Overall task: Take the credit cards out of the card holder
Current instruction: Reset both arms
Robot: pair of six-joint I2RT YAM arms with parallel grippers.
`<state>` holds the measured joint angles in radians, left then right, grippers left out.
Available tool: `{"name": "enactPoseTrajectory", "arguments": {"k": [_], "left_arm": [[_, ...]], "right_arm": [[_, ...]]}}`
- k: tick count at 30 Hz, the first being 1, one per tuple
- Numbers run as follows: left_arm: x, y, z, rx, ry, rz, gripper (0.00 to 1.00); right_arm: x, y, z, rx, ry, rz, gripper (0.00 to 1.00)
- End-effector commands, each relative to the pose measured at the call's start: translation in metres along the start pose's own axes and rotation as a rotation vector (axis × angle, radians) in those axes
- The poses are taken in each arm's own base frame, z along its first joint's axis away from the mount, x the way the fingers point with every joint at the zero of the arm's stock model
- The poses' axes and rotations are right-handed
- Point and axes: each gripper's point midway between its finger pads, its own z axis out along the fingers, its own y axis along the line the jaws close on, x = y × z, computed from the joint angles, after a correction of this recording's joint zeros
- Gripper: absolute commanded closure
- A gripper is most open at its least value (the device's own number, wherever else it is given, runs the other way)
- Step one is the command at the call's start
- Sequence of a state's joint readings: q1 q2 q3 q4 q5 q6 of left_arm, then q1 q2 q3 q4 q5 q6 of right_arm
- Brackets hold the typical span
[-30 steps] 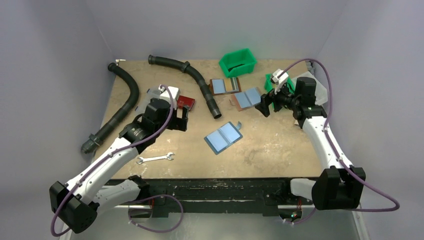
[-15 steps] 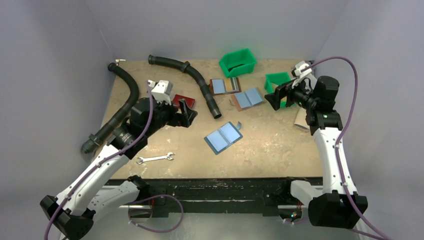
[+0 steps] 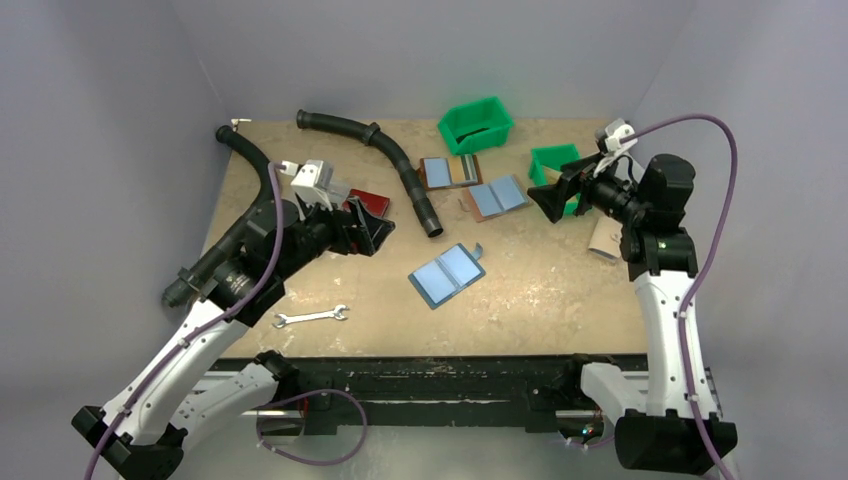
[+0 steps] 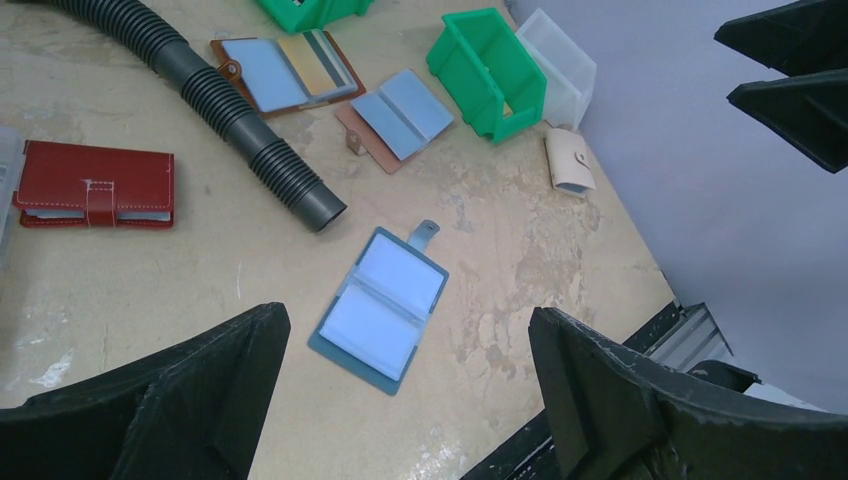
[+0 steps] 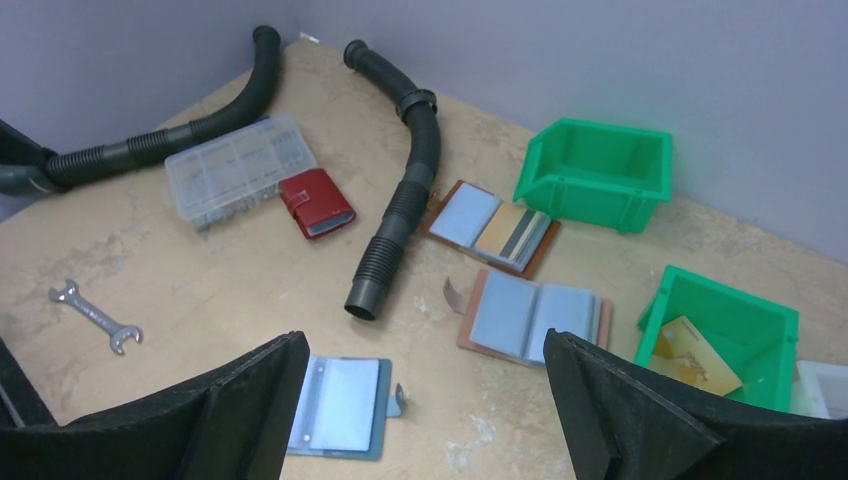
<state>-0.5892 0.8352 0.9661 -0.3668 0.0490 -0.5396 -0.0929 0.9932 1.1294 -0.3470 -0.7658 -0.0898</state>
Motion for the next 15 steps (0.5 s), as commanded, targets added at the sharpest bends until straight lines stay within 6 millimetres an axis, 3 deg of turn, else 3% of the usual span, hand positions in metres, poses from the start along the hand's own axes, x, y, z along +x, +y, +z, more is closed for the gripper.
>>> {"name": "enactPoseTrajectory", "arguments": {"k": [1, 15], "left_arm": [[-0.025, -0.01, -0.012, 0.016, -0.061, 0.007, 0.0], [-0.014, -0.001, -0.014, -0.007, -0.046, 0.007, 0.0]], "right_arm": [[-0.019, 0.0, -0.008, 0.052, -0.073, 0.012, 0.01], [-0.015, 0.001, -0.006, 0.039, -0.072, 0.027, 0.01]]}}
